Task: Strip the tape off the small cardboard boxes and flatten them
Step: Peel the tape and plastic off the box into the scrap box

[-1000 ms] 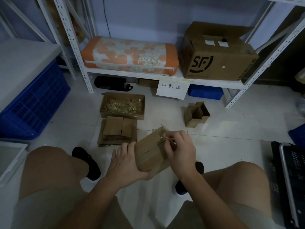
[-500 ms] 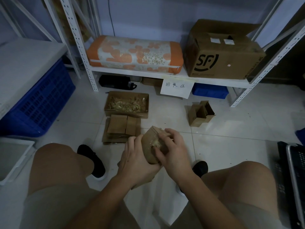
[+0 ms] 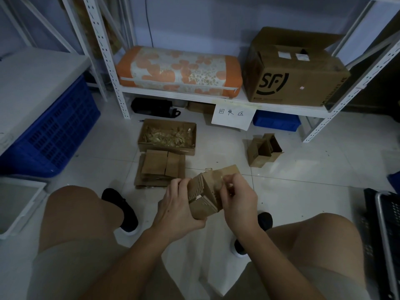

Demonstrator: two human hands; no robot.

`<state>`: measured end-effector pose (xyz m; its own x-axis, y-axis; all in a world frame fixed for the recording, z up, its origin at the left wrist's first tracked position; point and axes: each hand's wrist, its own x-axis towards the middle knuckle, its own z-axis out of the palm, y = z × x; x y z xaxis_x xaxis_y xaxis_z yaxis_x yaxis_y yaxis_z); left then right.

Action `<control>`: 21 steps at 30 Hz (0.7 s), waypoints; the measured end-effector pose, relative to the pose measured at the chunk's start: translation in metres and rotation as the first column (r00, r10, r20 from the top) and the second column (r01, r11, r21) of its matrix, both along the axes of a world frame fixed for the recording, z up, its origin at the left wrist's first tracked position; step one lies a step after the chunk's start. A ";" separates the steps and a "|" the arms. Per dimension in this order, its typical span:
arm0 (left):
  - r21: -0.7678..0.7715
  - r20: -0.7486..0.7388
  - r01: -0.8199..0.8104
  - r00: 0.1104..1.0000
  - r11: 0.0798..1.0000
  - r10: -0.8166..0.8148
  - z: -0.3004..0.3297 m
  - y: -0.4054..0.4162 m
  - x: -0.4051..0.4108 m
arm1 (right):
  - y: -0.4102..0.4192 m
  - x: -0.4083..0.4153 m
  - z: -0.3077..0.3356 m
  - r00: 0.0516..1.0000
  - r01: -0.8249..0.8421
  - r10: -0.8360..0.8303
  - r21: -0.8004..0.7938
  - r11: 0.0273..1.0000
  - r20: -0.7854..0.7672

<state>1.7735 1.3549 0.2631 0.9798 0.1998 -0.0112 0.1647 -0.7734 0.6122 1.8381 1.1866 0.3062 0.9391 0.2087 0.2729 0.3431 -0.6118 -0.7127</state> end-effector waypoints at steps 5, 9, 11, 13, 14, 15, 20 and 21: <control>-0.032 -0.019 -0.023 1.000 0.999 0.022 -0.003 0.002 0.001 | 0.001 -0.002 -0.003 0.979 -0.186 0.192 -0.077 0.979 0.075; -0.015 -0.012 -0.057 0.998 0.998 0.056 -0.004 0.008 0.001 | 0.002 -0.001 -0.002 0.974 -0.167 0.186 0.144 0.975 -0.131; 0.005 -0.008 -0.052 0.999 0.999 0.052 -0.004 0.010 0.000 | 0.002 0.003 0.002 0.952 -0.093 0.157 0.240 0.966 -0.263; 0.021 -0.012 -0.036 0.999 0.999 0.036 -0.005 0.010 0.000 | 0.004 0.008 0.006 0.927 -0.068 0.163 0.277 0.958 -0.337; 0.023 -0.020 -0.027 0.999 0.999 0.027 -0.004 0.010 0.000 | 0.005 0.012 0.007 0.925 -0.068 0.157 0.256 0.964 -0.346; 0.015 -0.028 -0.022 0.999 1.000 0.022 -0.004 0.011 0.001 | 0.006 0.017 0.006 0.931 -0.068 0.138 0.213 0.975 -0.337; -0.092 -0.010 -0.054 0.999 0.994 0.053 -0.002 0.019 0.018 | 0.023 0.050 0.000 0.970 -0.038 0.065 0.119 0.992 -0.234; -0.099 -0.001 -0.068 0.998 0.993 0.069 -0.002 0.024 0.023 | 0.028 0.058 -0.001 0.976 -0.039 0.059 0.100 0.994 -0.208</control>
